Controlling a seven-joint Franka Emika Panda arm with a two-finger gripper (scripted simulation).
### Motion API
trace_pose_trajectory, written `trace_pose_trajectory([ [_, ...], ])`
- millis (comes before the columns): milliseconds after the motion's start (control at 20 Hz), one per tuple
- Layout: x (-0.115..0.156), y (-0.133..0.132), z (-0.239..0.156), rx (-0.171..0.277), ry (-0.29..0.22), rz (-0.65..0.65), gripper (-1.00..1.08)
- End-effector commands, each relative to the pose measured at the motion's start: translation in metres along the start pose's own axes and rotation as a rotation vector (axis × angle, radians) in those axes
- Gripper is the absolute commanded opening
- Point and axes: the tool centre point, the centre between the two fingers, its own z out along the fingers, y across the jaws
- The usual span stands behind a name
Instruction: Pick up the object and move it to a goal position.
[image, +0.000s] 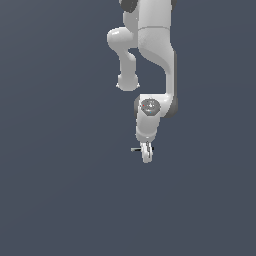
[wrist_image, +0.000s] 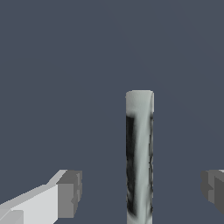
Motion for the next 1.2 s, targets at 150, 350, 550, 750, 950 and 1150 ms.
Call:
trace_pose_trajectory([
  [150, 0.000, -0.001, 0.009, 0.001, 0.000, 0.000, 1.00],
  [350, 0.000, -0.001, 0.009, 0.001, 0.000, 0.000, -1.00],
  [550, 0.000, -0.001, 0.009, 0.001, 0.000, 0.000, -1.00],
  [750, 0.000, -0.001, 0.009, 0.001, 0.000, 0.000, -1.00],
  [950, 0.003, -0.003, 0.001, 0.001, 0.000, 0.000, -1.00],
  [1150, 0.010, -0.006, -0.017, 0.001, 0.000, 0.001, -1.00],
])
